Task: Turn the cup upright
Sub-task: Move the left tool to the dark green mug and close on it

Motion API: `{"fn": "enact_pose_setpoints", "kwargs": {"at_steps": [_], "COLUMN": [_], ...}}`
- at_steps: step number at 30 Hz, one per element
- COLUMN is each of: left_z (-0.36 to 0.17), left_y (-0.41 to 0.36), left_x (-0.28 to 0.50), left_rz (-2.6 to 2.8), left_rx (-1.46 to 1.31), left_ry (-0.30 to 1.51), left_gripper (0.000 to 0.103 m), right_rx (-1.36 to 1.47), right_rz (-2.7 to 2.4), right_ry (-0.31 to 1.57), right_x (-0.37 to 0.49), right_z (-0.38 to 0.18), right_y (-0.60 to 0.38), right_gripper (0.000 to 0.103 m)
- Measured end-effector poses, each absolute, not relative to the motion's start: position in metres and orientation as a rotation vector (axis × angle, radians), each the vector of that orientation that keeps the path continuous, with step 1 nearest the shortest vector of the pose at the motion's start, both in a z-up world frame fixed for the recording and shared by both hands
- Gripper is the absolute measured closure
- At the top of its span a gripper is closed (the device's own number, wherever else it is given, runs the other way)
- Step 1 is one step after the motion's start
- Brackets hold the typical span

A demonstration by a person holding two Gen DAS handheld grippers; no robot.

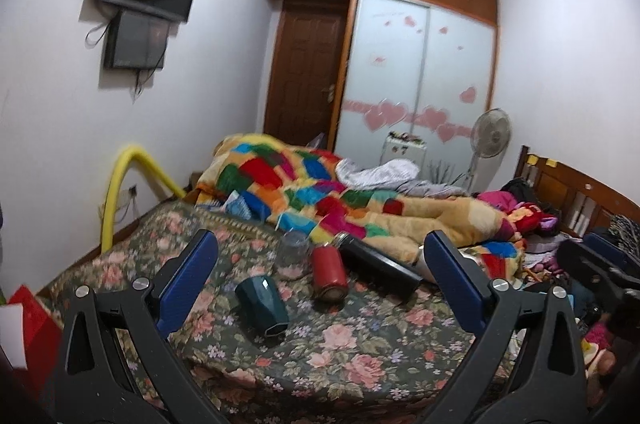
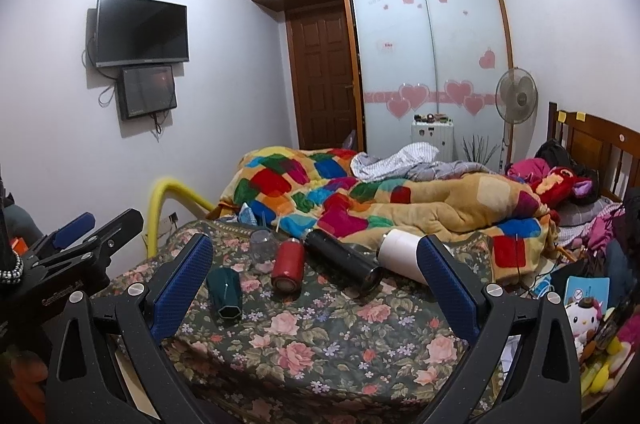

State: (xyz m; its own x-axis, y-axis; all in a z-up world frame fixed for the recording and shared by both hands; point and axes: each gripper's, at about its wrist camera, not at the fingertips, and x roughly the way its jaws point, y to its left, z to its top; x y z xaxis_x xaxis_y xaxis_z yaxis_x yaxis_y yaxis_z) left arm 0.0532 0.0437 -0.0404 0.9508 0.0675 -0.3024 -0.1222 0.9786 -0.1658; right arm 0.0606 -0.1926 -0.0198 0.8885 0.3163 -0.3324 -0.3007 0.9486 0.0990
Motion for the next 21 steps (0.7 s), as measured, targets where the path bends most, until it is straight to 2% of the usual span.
{"fn": "enact_pose_setpoints", "kwargs": {"at_steps": [10, 14, 21], "left_z": [-0.145, -0.188, -0.232], "left_y": [0.090, 0.102, 0.103], "left_x": [0.148, 0.181, 0.226], "left_rz": [0.211, 0.235, 0.262], "left_rx": [-0.278, -0.303, -0.279], "left_ry": [0.611, 0.736, 0.856], "left_gripper": [0.000, 0.012, 0.020], "right_rx": [0.060, 0.072, 0.080], "right_rz": [0.284, 0.269, 0.242], "right_ry": [0.473, 0.532, 0.631], "right_x": [0.104, 0.124, 0.153], "right_z": [-0.051, -0.066, -0.092], "right_y": [-0.197, -0.200, -0.204], "right_gripper": [0.001, 0.001, 0.001]}}
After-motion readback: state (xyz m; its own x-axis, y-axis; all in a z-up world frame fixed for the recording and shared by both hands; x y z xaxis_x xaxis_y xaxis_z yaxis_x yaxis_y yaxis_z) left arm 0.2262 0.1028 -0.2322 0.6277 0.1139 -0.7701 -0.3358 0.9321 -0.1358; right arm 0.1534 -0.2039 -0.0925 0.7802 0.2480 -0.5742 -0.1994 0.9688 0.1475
